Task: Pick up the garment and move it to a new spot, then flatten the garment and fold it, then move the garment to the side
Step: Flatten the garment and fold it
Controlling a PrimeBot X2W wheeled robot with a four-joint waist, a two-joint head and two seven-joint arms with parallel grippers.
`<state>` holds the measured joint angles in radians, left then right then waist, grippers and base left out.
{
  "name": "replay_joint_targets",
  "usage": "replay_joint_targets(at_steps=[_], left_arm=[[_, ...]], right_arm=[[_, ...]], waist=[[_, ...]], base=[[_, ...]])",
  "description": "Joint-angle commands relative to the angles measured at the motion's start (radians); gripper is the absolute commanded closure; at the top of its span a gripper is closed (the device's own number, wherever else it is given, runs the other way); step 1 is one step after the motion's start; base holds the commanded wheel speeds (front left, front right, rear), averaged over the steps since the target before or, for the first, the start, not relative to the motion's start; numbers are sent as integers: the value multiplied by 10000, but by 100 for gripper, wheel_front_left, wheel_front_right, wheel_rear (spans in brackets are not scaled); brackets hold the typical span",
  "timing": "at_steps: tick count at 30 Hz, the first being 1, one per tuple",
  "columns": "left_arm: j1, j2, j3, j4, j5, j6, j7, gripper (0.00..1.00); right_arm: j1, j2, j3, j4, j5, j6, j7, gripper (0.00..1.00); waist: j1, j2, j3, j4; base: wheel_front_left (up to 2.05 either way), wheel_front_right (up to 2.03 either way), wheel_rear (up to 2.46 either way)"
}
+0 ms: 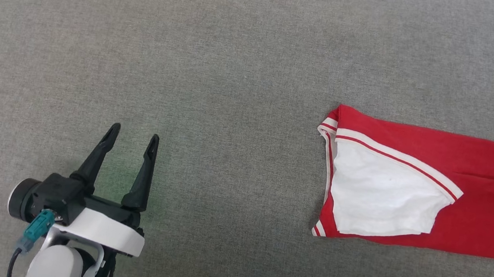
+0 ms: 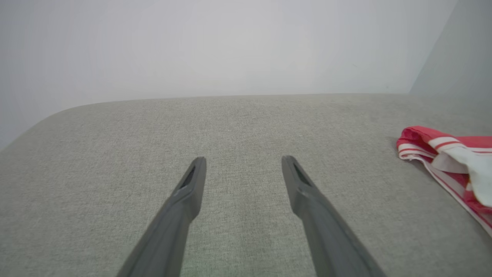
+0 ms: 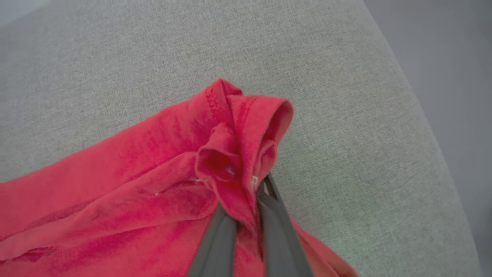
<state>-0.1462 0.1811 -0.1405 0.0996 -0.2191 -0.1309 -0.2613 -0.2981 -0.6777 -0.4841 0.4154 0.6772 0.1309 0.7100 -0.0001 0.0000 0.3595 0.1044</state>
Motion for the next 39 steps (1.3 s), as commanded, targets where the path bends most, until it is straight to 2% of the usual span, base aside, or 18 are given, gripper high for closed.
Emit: replay_joint_targets(at_steps=[1, 6, 12, 18, 22, 28, 31, 36, 39], left_arm=[[-182, -34, -25, 31, 109, 14, -49, 0], [-129, -70, -94, 136, -18, 14, -49, 0], [-38, -87, -88, 219, -209, 14, -50, 0], [-5, -135, -79, 259, -288, 14, -50, 0], [14, -350, 51, 205, -313, 14, -51, 0], [-63, -469, 8, 273, -445, 14, -50, 0], [-151, -543, 17, 285, -483, 14, -50, 0], [-221, -661, -67, 310, -504, 14, -50, 0], [-281, -701, -116, 380, -521, 14, -50, 0]], right_arm=[[-79, -38, 26, -98, 144, -5, -36, 100], [337, 217, 679, -1002, 471, -3, 130, 100], [951, 742, 1765, -3040, 1083, -3, 571, 100], [1148, 1348, 3282, -5190, 1952, -3, 1456, 100], [605, 1664, 4480, -6372, 1800, -3, 1822, 100], [-103, 1949, 6064, -6753, 1306, -3, 2048, 100], [-288, 1964, 6524, -6669, 1056, -3, 1999, 100], [-845, 2048, 7266, -5978, 599, -3, 1643, 100], [-988, 2327, 7545, -5298, 773, -3, 1423, 100]], waist=[[1, 0, -3, 6], [1, 0, -151, 10], [1, 0, -332, 110], [1, 0, -443, 293], [1, 0, -468, 488], [1, 0, -360, 745], [1, 0, -310, 833], [1, 0, -207, 983], [1, 0, -184, 1036]], base=[[0, 0, 0], [0, 0, 0], [0, 0, 0], [0, 0, 0], [0, 0, 0], [0, 0, 0], [0, 0, 0], [0, 0, 0], [0, 0, 0]])
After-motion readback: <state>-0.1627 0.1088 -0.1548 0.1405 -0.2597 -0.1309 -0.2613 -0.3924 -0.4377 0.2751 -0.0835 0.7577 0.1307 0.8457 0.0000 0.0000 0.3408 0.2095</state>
